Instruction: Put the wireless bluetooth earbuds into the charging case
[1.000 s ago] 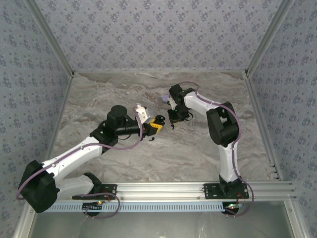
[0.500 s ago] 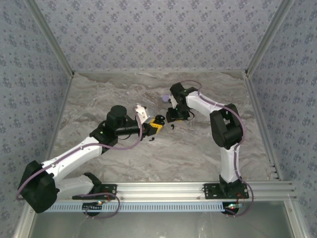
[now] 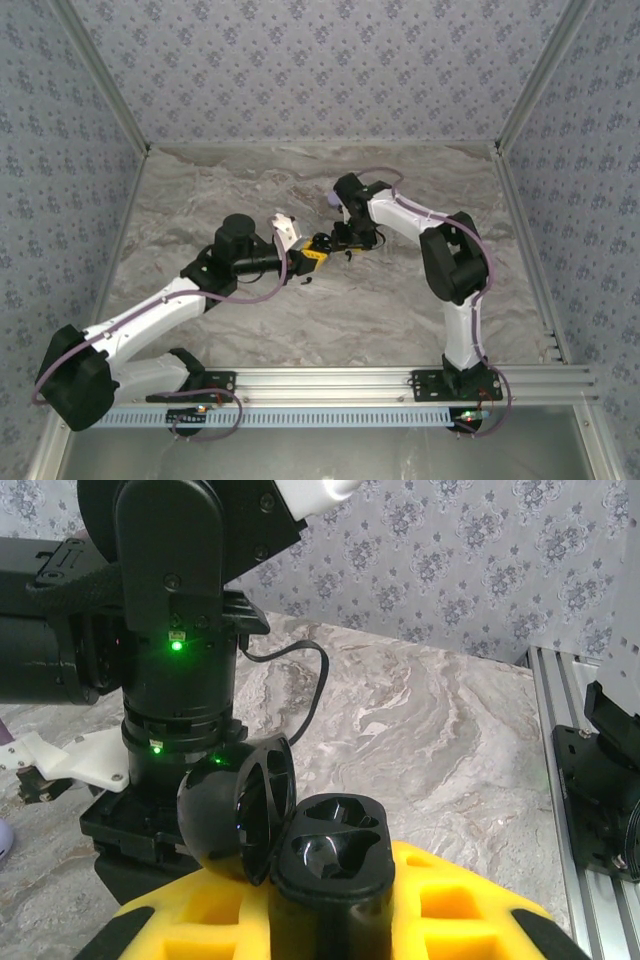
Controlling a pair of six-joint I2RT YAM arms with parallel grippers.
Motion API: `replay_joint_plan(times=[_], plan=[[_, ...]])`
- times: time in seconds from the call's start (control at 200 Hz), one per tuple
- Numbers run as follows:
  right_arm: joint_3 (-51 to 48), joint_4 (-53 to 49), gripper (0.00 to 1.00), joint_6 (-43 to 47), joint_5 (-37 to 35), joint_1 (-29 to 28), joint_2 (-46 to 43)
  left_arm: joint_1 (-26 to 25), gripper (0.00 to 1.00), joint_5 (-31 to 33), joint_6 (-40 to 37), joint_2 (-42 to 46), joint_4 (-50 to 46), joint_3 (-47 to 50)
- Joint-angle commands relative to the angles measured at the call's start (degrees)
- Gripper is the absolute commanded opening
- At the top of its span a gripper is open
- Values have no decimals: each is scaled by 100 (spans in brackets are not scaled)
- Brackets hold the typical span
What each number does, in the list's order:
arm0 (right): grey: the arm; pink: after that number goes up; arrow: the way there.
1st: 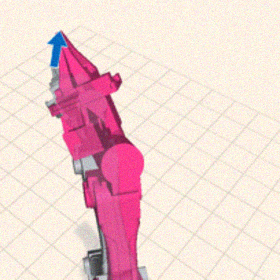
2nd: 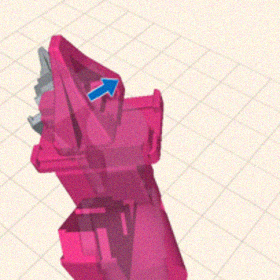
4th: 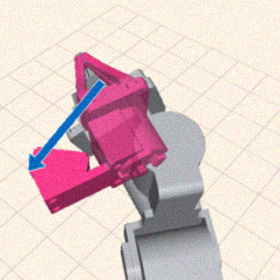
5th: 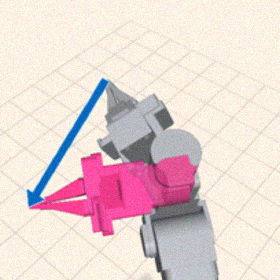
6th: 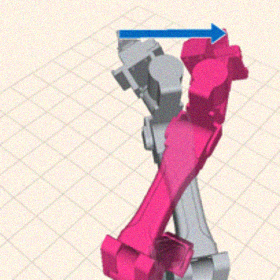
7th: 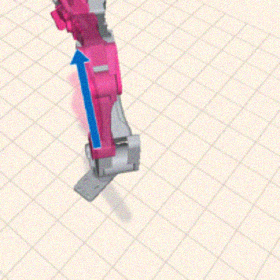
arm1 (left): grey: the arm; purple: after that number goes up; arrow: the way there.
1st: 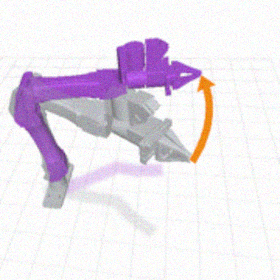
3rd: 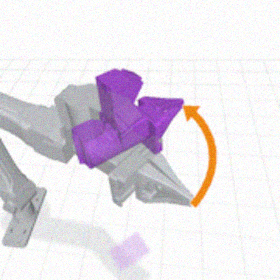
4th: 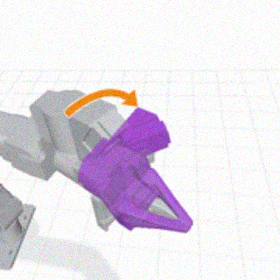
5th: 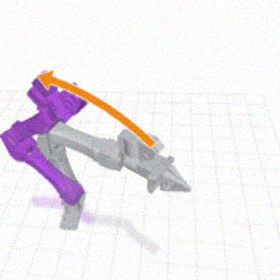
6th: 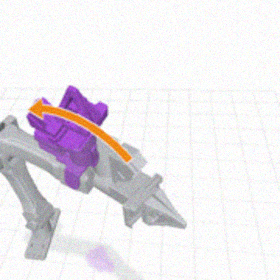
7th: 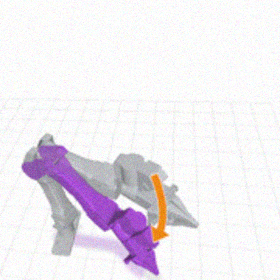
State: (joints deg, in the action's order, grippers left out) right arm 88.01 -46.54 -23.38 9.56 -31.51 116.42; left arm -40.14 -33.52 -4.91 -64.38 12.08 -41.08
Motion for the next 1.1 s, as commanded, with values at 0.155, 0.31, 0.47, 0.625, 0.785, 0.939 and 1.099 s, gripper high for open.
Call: replay_joint_plan(times=[0.155, 0.31, 0.47, 0.625, 0.785, 0.939, 1.099], plan=[[155, -223, 47, -108, -212, -66, 379, -16, 0, 37, 26, 143, 156, 13], [208, -197, 47, 57, -110, -101, 474, -18, 0, 37, 34, 145, 152, 16], [330, -211, 44, 220, -106, -152, 554, -18, 0, 47, 34, 146, 148, 24], [504, -310, 41, 400, -230, -193, 676, -12, 0, 44, 32, 154, 134, 19], [613, -437, 41, 475, -502, -216, 732, -11, 0, 55, 40, 179, 140, 26], [673, -419, 37, 456, -678, -258, 742, -18, 0, 52, 42, 172, 144, 4], [754, -452, 32, 384, -893, -329, 794, -12, 0, 39, 38, 173, 142, 4]])
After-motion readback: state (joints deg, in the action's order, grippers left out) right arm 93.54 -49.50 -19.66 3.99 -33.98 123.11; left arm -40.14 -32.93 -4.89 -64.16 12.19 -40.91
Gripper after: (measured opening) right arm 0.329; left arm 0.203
